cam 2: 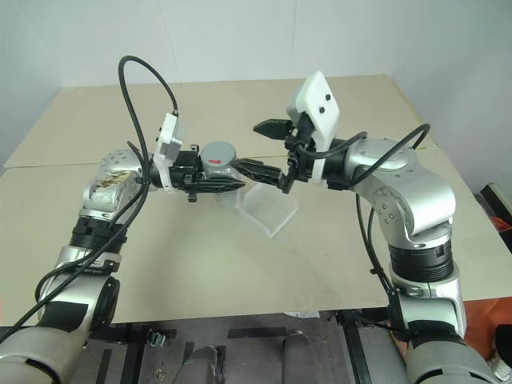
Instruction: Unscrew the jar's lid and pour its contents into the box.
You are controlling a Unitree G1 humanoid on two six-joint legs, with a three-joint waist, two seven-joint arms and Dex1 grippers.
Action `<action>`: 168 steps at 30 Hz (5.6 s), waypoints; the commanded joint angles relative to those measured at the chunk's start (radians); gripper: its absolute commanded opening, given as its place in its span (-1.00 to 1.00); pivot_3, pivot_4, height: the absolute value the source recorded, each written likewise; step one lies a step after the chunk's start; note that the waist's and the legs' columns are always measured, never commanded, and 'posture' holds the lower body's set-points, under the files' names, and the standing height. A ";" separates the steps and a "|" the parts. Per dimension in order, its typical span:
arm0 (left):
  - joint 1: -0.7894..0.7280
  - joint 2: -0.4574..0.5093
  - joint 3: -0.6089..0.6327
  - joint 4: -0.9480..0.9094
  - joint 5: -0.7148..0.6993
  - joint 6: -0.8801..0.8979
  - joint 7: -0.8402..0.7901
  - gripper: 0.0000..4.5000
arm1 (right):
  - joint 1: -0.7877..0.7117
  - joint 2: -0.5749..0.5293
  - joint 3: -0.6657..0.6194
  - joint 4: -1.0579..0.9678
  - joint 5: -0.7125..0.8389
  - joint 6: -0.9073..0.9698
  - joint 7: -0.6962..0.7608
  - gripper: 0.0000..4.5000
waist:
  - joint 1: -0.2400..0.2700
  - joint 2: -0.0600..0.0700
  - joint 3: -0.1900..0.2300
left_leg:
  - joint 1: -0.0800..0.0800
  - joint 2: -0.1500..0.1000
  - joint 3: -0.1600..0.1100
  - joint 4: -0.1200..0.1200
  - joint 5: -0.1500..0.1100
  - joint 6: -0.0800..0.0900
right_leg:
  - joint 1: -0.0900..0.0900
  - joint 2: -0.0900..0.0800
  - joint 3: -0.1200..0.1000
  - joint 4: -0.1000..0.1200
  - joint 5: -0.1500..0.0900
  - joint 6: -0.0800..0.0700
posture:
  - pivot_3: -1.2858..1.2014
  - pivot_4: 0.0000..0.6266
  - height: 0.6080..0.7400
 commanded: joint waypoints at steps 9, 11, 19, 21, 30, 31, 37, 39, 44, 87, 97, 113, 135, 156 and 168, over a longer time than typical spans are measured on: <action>-0.024 -0.016 0.009 -0.023 -0.006 -0.006 -0.008 -0.13 | -0.092 0.110 0.098 0.060 -0.050 -0.039 -0.042 0.98 | 0.000 0.000 0.000 | 0.000 0.000 0.000 0.000 0.000 0.000 | 0.000 0.000 0.000 0.000 0.000 0.000 | 0.03 -0.52 1.00; -0.024 -0.013 0.011 -0.026 -0.008 -0.004 -0.010 -0.13 | -0.100 0.125 0.106 0.082 -0.059 -0.050 -0.038 0.98 | -0.001 0.000 0.000 | 0.000 0.000 0.000 0.000 0.000 0.000 | 0.000 0.000 0.000 0.000 0.000 0.000 | 0.03 -0.52 1.00; -0.012 0.004 0.021 -0.049 -0.015 0.001 -0.015 -0.13 | -0.114 0.154 0.105 0.163 -0.089 -0.093 -0.016 0.98 | 0.000 0.000 0.000 | 0.000 0.000 0.000 0.000 0.000 0.000 | 0.000 0.000 0.000 0.000 0.000 0.000 | 0.03 -0.52 1.00; -0.010 0.008 0.022 -0.051 -0.016 0.002 -0.015 -0.13 | -0.107 0.148 0.103 0.175 -0.097 -0.101 -0.008 0.98 | 0.000 0.000 0.000 | 0.000 0.000 0.000 0.000 0.000 0.000 | 0.000 0.000 0.000 0.000 0.000 0.000 | 0.03 -0.52 1.00; -0.005 0.021 0.027 -0.058 -0.018 0.005 -0.016 -0.13 | -0.073 0.081 0.056 0.188 -0.110 -0.111 0.009 0.98 | 0.000 0.000 0.000 | 0.000 0.000 0.000 0.000 0.000 0.000 | 0.000 0.000 0.000 0.000 0.000 0.000 | 0.03 -0.52 1.00; -0.004 0.023 0.027 -0.059 -0.018 0.006 -0.016 -0.13 | -0.068 0.069 0.048 0.188 -0.110 -0.111 0.010 0.98 | 0.000 0.000 0.000 | 0.000 0.000 0.000 0.000 0.000 0.000 | 0.000 0.000 0.000 0.000 0.000 0.000 | 0.03 -0.52 1.00; -0.001 0.029 0.025 -0.060 -0.020 0.008 -0.019 -0.13 | -0.057 0.011 0.011 0.197 -0.100 -0.117 0.006 0.98 | -0.001 0.000 0.000 | 0.000 0.000 0.000 0.000 0.000 0.000 | 0.000 0.000 0.000 0.000 0.000 0.000 | 0.03 -0.52 1.00; 0.000 0.030 0.025 -0.061 -0.021 0.009 -0.019 -0.13 | -0.053 -0.006 -0.003 0.200 -0.093 -0.118 0.001 0.98 | 0.000 0.000 0.000 | 0.000 0.000 0.000 0.000 0.000 0.000 | 0.000 0.000 0.000 0.000 0.000 0.000 | 0.03 -0.52 1.00; 0.007 0.031 0.025 -0.068 -0.021 0.013 -0.019 -0.13 | -0.033 -0.039 -0.034 0.191 -0.075 -0.117 -0.005 0.98 | 0.001 0.000 0.000 | 0.000 0.000 0.000 0.000 0.000 0.000 | 0.000 0.000 0.000 0.000 0.000 0.000 | 0.03 -0.52 1.00; -0.008 -0.011 0.028 -0.042 -0.003 0.003 -0.016 -0.13 | -0.059 0.124 0.084 0.001 0.002 -0.039 -0.077 0.98 | 0.000 0.000 0.000 | 0.000 0.000 0.000 0.000 0.000 0.000 | 0.000 0.000 0.000 0.000 0.000 0.000 | 0.03 -0.52 1.00; -0.003 -0.005 0.029 -0.054 -0.005 0.010 -0.012 -0.13 | -0.082 0.166 0.104 0.095 -0.067 -0.074 -0.083 0.98 | 0.000 0.000 0.000 | 0.000 0.000 0.000 0.000 0.000 0.000 | 0.000 0.000 0.000 0.000 0.000 0.000 | 0.03 -0.52 1.00; 0.010 0.008 0.028 -0.071 -0.011 0.019 -0.018 -0.13 | -0.033 0.084 0.032 0.078 -0.066 -0.057 -0.064 0.98 | 0.000 0.000 0.000 | 0.000 0.000 0.000 0.000 0.000 0.000 | 0.000 0.000 0.000 0.000 0.000 0.000 | 0.03 -0.52 1.00; 0.000 0.012 0.023 -0.063 -0.009 0.023 -0.032 -0.13 | 0.051 -0.016 -0.059 0.010 -0.007 -0.035 -0.092 0.98 | 0.000 0.000 0.000 | 0.000 0.000 0.000 0.000 0.000 0.000 | 0.000 0.000 0.000 0.000 0.000 0.000 | 0.03 -0.52 1.00; -0.006 -0.009 0.018 -0.041 0.001 0.007 -0.029 -0.13 | -0.008 0.039 0.018 -0.101 0.082 0.050 -0.130 0.98 | 0.001 0.000 0.000 | 0.000 0.000 0.000 0.000 0.000 0.000 | 0.000 0.000 0.000 0.000 0.000 0.000 | 0.03 -0.52 1.00; -0.002 -0.005 0.021 -0.045 0.001 0.001 -0.028 -0.13 | -0.073 0.101 0.099 -0.022 0.024 0.039 -0.136 0.98 | 0.000 0.000 0.000 | 0.000 0.000 0.000 0.000 0.000 0.000 | 0.000 0.000 0.000 0.000 0.000 0.000 | 0.03 -0.52 1.00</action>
